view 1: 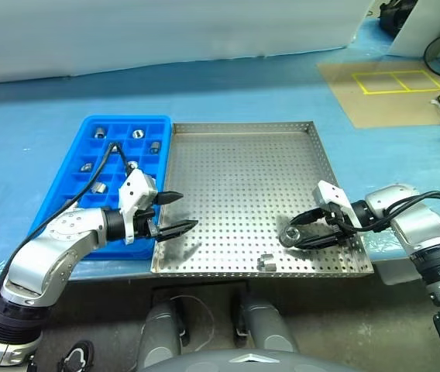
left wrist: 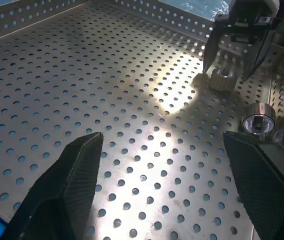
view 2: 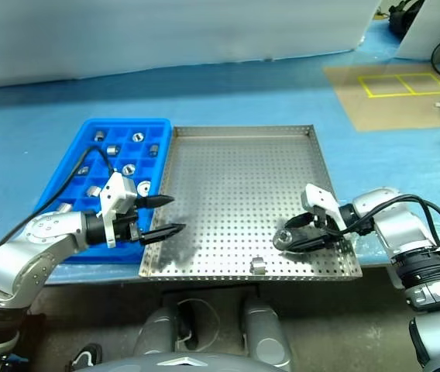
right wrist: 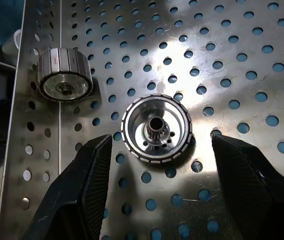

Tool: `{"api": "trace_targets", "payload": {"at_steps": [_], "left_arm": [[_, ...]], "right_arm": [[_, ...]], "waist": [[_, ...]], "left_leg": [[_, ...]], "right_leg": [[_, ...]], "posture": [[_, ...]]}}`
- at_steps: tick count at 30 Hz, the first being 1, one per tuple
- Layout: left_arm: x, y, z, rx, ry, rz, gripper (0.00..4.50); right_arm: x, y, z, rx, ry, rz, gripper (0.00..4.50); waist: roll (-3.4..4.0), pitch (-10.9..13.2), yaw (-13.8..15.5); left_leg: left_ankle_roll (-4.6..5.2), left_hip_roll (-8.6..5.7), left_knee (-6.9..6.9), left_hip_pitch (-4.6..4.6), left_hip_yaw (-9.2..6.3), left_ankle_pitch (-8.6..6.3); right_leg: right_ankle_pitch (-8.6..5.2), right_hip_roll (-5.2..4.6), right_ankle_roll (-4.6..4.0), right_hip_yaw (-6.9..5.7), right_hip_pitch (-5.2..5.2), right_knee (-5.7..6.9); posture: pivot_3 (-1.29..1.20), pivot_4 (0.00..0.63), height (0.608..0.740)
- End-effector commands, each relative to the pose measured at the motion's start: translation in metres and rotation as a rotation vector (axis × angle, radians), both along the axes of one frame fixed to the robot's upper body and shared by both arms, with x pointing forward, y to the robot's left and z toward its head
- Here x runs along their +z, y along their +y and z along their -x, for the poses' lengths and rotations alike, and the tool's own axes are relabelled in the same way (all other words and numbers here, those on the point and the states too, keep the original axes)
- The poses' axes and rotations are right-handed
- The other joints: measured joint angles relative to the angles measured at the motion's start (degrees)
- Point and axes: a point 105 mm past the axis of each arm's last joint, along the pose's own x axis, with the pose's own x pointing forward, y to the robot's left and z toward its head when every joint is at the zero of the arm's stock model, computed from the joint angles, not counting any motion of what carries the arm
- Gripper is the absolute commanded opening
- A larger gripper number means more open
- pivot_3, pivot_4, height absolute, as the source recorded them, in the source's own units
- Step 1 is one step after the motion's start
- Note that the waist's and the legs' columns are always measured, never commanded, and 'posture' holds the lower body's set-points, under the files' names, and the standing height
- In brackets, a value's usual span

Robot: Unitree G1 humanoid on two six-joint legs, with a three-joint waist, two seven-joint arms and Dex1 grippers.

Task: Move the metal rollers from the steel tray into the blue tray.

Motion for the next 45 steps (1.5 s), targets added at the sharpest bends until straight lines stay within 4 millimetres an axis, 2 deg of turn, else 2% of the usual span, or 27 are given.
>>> {"api": "trace_targets", "payload": {"at_steps": [1,9,13,15,16,21,24,28,31,34,38,41,45], "left_arm": [[0.011,-0.004,0.001,-0.011,-0.055,-0.006,4.03],[0.015,-0.002,0.000,-0.002,-0.062,-0.011,4.03],[0.015,0.000,0.002,0.001,-0.054,-0.017,4.03],[0.013,0.002,0.005,-0.001,-0.043,-0.029,4.03],[0.012,0.003,0.006,-0.002,-0.039,-0.034,4.03],[0.011,0.016,0.012,0.010,-0.033,-0.071,4.03],[0.012,0.031,0.017,0.031,-0.037,-0.097,4.03],[0.016,0.050,0.025,0.081,-0.084,-0.124,4.03],[0.026,0.062,0.026,0.160,-0.150,-0.121,4.03],[0.037,0.075,0.023,0.275,-0.217,-0.114,4.03],[0.046,0.099,0.013,0.485,-0.299,-0.117,4.03],[0.050,0.113,0.014,0.605,-0.322,-0.092,4.03],[0.049,0.118,0.020,0.676,-0.319,-0.090,4.03]], "right_arm": [[0.002,0.004,-0.003,0.035,-0.054,0.012,3.29],[-0.010,0.011,0.001,0.072,-0.066,0.029,3.29],[-0.017,0.010,0.006,0.109,-0.067,0.045,2.42],[-0.016,0.015,-0.005,0.066,-0.108,0.034,1.74],[-0.015,0.016,-0.008,0.057,-0.116,0.027,1.59],[-0.009,0.026,-0.015,0.063,-0.150,-0.006,1.59],[0.005,0.041,-0.025,0.053,-0.170,-0.072,1.59],[0.040,0.081,-0.036,0.092,-0.212,-0.228,1.59],[0.072,0.127,-0.036,0.186,-0.236,-0.372,1.59],[0.095,0.169,-0.035,0.264,-0.264,-0.470,1.59],[0.108,0.213,-0.046,0.272,-0.350,-0.486,1.59],[0.123,0.242,-0.057,0.228,-0.366,-0.510,1.59],[0.127,0.264,-0.065,0.196,-0.386,-0.509,1.59]], "waist": [[0.01,0.00,0.02],[0.00,-0.03,0.04],[-0.01,-0.08,0.04],[-0.06,-0.13,-0.06],[-0.10,-0.17,-0.15],[-0.11,-0.21,-0.16],[-0.12,-0.21,-0.36],[-0.08,-0.21,-0.15],[-0.07,-0.21,0.16],[-0.07,-0.20,0.62],[-0.05,-0.19,1.74],[-0.07,-0.17,3.11],[-0.07,-0.16,4.40]], "left_leg": [[0.00,0.02,0.00,0.00,-0.01,0.00],[0.03,0.00,0.00,-0.01,-0.01,-0.01],[0.02,0.00,0.00,0.03,-0.01,-0.01],[0.02,0.00,0.00,0.02,-0.01,-0.01],[0.02,0.01,0.00,0.04,-0.01,-0.01],[0.01,0.02,0.00,0.07,-0.01,-0.01],[0.01,0.03,0.00,0.06,0.00,-0.01],[0.00,0.03,-0.01,-0.03,-0.01,-0.01],[-0.01,0.05,-0.04,-0.06,-0.01,0.00],[-0.06,0.07,-0.07,-0.09,-0.01,0.03],[-0.15,0.08,-0.10,-0.07,0.00,0.07],[-0.21,0.07,-0.09,-0.11,0.00,0.09],[-0.24,0.07,-0.11,-0.18,0.01,0.10]], "right_leg": [[0.00,0.01,0.00,0.00,0.00,0.00],[0.00,0.00,0.00,-0.01,0.02,-0.02],[0.00,0.00,0.00,-0.01,0.04,-0.02],[0.00,0.00,0.00,0.00,0.05,-0.02],[0.00,0.01,0.00,0.00,0.04,-0.02],[0.00,0.01,0.00,0.00,0.06,0.00],[0.00,0.01,0.00,-0.01,0.03,0.00],[0.00,0.01,-0.01,-0.01,-0.06,0.02],[0.00,0.01,-0.01,-0.01,-0.11,0.05],[0.00,0.01,-0.02,-0.03,-0.19,0.14],[0.00,0.01,-0.03,-0.03,-0.23,0.21],[0.00,-0.01,-0.03,-0.03,-0.28,0.28],[0.01,-0.02,-0.04,-0.03,-0.36,0.30]], "posture": [[-0.46,0.150,0.740],[-0.45,0.150,0.740],[-0.44,0.150,0.740],[-0.44,0.150,0.740],[-0.44,0.150,0.740],[-0.43,0.150,0.740],[-0.41,0.150,0.740],[-0.38,0.150,0.740],[-0.34,0.150,0.740],[-0.29,0.150,0.740],[-0.24,0.150,0.740],[-0.18,0.150,0.740],[-0.14,0.150,0.740]]}}
